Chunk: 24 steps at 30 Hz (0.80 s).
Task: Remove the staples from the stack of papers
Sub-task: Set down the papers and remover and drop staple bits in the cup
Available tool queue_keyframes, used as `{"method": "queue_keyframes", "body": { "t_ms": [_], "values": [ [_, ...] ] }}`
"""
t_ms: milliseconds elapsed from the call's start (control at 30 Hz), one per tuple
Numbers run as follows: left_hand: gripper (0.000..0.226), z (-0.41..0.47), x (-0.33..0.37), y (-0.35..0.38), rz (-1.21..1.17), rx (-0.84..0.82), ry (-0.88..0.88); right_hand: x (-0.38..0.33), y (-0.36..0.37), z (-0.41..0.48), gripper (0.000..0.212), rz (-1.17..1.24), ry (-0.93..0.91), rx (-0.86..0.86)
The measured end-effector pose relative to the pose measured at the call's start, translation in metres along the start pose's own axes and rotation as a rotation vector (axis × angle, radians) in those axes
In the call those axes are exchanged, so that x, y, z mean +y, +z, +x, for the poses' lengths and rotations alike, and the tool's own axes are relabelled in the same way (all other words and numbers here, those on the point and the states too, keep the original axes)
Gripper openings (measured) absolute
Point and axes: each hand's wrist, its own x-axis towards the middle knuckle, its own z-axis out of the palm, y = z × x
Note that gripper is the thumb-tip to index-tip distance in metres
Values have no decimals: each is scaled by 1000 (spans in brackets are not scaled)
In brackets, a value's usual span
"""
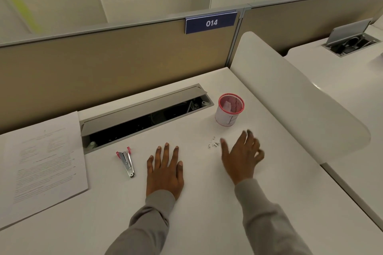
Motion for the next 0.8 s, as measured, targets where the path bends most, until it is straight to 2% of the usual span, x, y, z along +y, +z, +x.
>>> {"method": "queue_keyframes", "body": {
  "t_ms": [67,133,433,567,633,733,800],
  "values": [
    [58,0,0,1,-7,4,-3,8,16,-33,94,-95,26,-231],
    [58,0,0,1,-11,3,-2,9,26,-50,101,-139,2,-317],
    [61,0,1,-1,-11,-15,-6,-21,35,-31,96,-147,-132,-410],
    [59,0,1,-2,-14,-6,-5,-15,31,-16,93,-118,-215,-368],
    [59,0,1,-1,-8,-8,-7,-9,30,-3,88,-49,-227,-340],
    [59,0,1,-1,-5,3,-8,-8,30,15,80,59,-301,-427],
    [59,0,0,0,6,0,-7,-13,31,15,69,49,-388,-463]
  ]
}}
